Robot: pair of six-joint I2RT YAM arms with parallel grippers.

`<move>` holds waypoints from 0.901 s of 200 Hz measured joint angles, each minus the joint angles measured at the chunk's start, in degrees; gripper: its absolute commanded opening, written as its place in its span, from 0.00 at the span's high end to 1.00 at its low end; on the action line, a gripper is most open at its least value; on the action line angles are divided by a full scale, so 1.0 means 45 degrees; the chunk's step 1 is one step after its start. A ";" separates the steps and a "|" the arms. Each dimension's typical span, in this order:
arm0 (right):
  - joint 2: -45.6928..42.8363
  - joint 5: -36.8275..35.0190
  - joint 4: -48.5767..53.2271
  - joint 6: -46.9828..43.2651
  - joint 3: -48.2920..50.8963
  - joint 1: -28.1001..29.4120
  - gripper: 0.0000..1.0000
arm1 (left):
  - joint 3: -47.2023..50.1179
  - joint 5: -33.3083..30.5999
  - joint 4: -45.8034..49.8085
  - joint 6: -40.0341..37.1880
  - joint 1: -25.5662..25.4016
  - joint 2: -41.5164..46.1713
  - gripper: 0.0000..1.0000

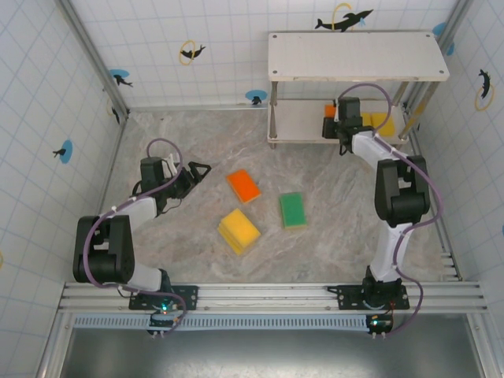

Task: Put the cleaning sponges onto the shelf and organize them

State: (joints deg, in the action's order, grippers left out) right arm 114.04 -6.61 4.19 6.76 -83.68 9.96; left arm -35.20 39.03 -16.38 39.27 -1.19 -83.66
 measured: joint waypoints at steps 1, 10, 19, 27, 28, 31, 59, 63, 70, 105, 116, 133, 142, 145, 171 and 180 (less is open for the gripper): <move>0.0010 0.0000 0.0000 0.0005 -0.0005 0.0000 0.35 | 0.0000 0.0000 0.0000 0.0000 0.0000 0.0000 0.02; 0.0083 0.0005 0.0029 0.0005 -0.0146 -0.0015 0.35 | -0.0005 0.0000 0.0000 0.0000 0.0000 -0.0005 0.02; 0.0141 0.0005 0.0092 0.0010 -0.0272 -0.0039 0.35 | -0.0015 0.0005 0.0000 0.0000 0.0000 -0.0029 0.02; 0.0175 0.0010 0.0121 0.0005 -0.0369 -0.0063 0.35 | -0.0029 0.0005 -0.0010 0.0000 -0.0005 -0.0068 0.02; 0.0180 0.0010 0.0126 0.0010 -0.0379 -0.0068 0.35 | -0.0034 0.0005 -0.0010 0.0000 -0.0005 -0.0073 0.02; 0.0189 0.0010 0.0136 0.0010 -0.0408 -0.0073 0.35 | -0.0044 0.0005 -0.0010 0.0000 0.0000 -0.0087 0.02; 0.0296 0.0039 0.0262 0.0005 -0.0622 -0.0175 0.35 | -0.0097 0.0005 -0.0010 0.0000 0.0000 -0.0287 0.02; 0.0330 0.0049 0.0301 0.0005 -0.0656 -0.0189 0.35 | -0.0112 0.0010 -0.0010 0.0000 0.0000 -0.0311 0.02; 0.0374 0.0063 0.0335 0.0005 -0.0699 -0.0219 0.35 | -0.0121 0.0010 -0.0015 0.0000 0.0000 -0.0345 0.02; 0.0617 0.0131 0.0529 0.0010 -0.0753 -0.0413 0.34 | -0.0185 0.0063 -0.0024 0.0000 -0.0005 -0.0481 0.02; 0.0680 0.0146 0.0563 0.0010 -0.0777 -0.0471 0.34 | -0.0194 0.0097 -0.0087 0.0000 0.0000 -0.0534 0.02; 0.0806 0.0165 0.0597 0.0010 -0.0933 -0.0529 0.34 | -0.0204 0.0112 -0.0155 0.0000 0.0000 -0.0583 0.02; 0.0860 0.0189 0.0631 0.0015 -0.1035 -0.0549 0.34 | -0.0214 0.0141 -0.0194 0.0000 0.0000 -0.0617 0.02; 0.0879 0.0189 0.0651 0.0019 -0.1083 -0.0549 0.34 | -0.0219 0.0146 -0.0199 0.0000 0.0000 -0.0641 0.02; 0.1069 0.0233 0.0670 0.0010 -0.1423 -0.0559 0.34 | -0.0267 0.0146 -0.0204 0.0000 0.0000 -0.0772 0.02; 0.1137 0.0248 0.0690 0.0015 -0.1535 -0.0559 0.34 | -0.0282 0.0146 -0.0204 0.0000 0.0000 -0.0801 0.02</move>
State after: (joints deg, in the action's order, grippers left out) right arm 119.15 -5.50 7.29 6.83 -90.59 7.44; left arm -36.47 39.68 -17.30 39.27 -1.19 -87.26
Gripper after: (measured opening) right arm 0.661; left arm 0.976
